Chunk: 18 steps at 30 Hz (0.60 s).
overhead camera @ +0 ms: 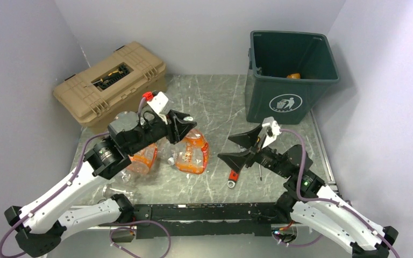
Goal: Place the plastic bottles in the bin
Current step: Pick up the plastic bottle from the corner of the board.
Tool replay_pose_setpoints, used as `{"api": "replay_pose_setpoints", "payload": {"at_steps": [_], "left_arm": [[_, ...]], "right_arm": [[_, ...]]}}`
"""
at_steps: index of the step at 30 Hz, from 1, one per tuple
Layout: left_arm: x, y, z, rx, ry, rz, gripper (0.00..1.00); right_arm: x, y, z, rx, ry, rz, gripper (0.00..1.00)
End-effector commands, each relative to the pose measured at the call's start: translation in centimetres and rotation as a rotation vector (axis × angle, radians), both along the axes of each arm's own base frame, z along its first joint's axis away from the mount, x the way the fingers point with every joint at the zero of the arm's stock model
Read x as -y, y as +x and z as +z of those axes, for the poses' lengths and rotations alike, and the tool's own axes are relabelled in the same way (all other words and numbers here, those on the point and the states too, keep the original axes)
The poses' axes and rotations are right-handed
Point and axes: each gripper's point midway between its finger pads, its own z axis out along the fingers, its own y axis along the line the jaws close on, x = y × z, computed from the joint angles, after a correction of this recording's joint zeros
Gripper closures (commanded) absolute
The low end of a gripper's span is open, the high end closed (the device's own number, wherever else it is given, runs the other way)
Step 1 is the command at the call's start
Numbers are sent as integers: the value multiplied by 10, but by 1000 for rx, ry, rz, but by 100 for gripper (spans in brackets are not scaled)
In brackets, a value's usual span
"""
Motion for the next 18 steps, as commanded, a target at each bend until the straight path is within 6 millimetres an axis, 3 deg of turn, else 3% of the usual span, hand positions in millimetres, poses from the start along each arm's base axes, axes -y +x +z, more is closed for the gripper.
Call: {"api": "replay_pose_setpoints", "payload": {"at_steps": [1,11,18], "left_arm": [[9,-3,14,83,13,-69,100],[15,-12,30,73,-111,-108,100],[12,-10,34,71,-120,-84,100]], "right_arm": [[-2,-6,71,196,173,32,0],[-37,3,67,163,144,118,0],[-57,-3,60,138,122,188,0]]}}
